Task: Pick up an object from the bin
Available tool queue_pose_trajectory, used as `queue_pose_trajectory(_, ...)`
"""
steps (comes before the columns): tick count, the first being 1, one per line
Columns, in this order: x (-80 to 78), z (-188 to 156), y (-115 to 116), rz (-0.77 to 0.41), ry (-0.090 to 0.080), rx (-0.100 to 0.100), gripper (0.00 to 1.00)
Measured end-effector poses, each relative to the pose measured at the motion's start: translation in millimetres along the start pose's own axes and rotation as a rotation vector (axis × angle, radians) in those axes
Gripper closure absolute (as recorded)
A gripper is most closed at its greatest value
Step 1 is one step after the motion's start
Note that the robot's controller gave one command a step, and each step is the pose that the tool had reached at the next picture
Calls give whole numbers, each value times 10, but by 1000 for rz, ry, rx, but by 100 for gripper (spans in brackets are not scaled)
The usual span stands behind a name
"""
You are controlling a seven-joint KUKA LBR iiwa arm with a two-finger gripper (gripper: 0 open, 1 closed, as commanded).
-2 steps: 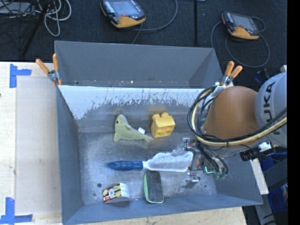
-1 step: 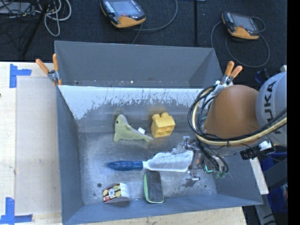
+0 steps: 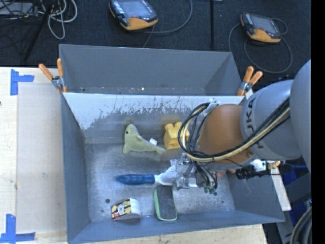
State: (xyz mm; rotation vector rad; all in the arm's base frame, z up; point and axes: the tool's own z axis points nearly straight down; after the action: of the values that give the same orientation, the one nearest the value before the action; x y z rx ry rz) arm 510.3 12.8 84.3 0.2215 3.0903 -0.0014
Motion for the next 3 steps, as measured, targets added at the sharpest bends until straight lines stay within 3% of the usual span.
queue_pose_trajectory(2, 2, -14, -2, 0, 1, 0, 100)
queue_pose_trajectory(3, 64, -302, 105, -60, 39, 1, 100)
